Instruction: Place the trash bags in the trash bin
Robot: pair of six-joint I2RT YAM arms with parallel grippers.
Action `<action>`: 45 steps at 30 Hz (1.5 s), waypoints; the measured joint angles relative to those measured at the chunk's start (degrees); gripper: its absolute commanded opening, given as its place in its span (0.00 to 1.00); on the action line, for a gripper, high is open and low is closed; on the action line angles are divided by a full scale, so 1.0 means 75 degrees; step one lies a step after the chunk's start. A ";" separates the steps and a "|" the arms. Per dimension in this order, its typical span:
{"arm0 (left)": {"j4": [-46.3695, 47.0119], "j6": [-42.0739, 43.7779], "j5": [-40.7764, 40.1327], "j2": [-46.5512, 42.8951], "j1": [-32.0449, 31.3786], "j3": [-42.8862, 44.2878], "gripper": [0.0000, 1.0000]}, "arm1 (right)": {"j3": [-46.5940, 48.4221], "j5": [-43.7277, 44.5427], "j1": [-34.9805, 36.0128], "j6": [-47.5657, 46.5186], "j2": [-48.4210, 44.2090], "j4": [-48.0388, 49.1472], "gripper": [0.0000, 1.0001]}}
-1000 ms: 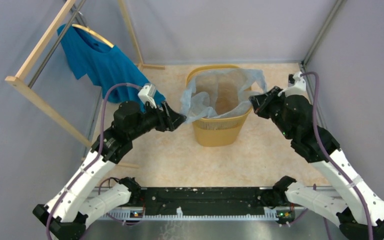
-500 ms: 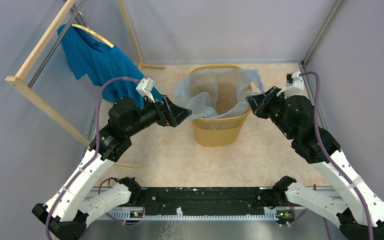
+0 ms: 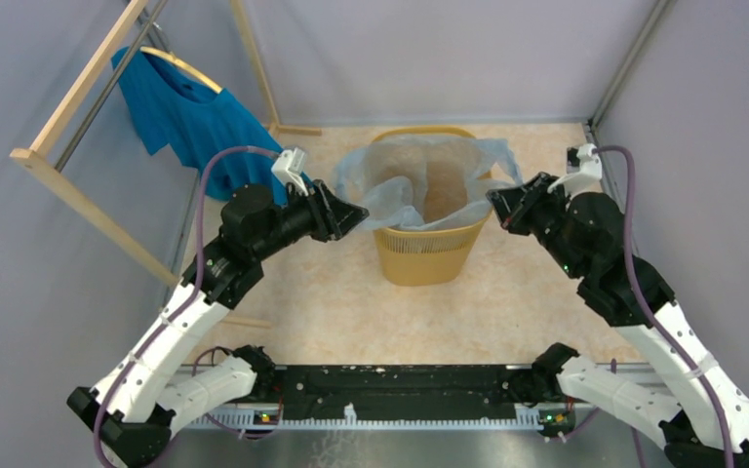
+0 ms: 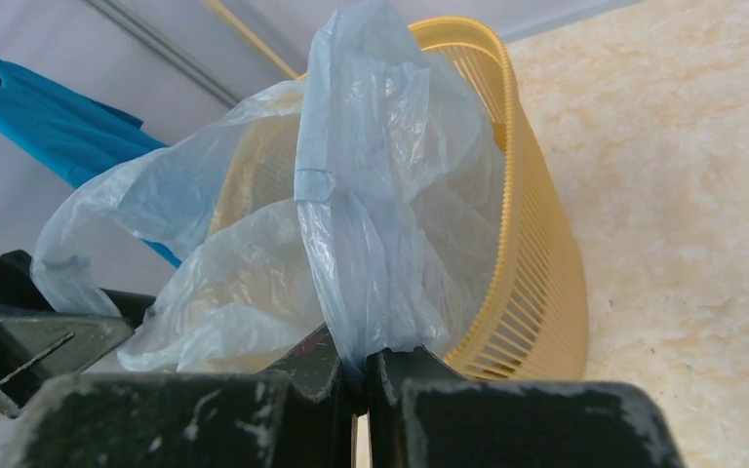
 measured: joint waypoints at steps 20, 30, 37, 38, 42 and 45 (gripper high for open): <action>-0.1032 0.0239 -0.0720 -0.0758 0.0000 -0.0927 0.00 | -0.0959 0.0915 -0.0003 -0.1253 -0.1090 -0.1329 0.00; -0.1282 0.0504 -0.1148 -0.0740 0.0000 -0.1040 0.00 | -0.1204 0.1172 0.0000 -0.1338 -0.1014 -0.1364 0.00; -0.0921 0.0586 -0.1320 -0.0542 0.0000 -0.1332 0.04 | -0.2090 0.1475 0.0000 -0.1626 -0.1040 -0.0516 0.06; -0.0772 0.0583 -0.1341 -0.0455 0.0000 -0.1434 0.05 | -0.2331 0.1504 0.0000 -0.1682 -0.1003 -0.0286 0.08; -0.0504 0.0554 -0.1396 0.0146 0.0000 -0.1652 0.16 | -0.2783 0.1577 -0.0003 -0.1804 -0.0452 0.0032 0.24; -0.0527 0.0580 -0.1390 0.0388 0.0000 -0.1617 0.41 | -0.2675 0.1425 0.0000 -0.1950 -0.0102 -0.0114 0.41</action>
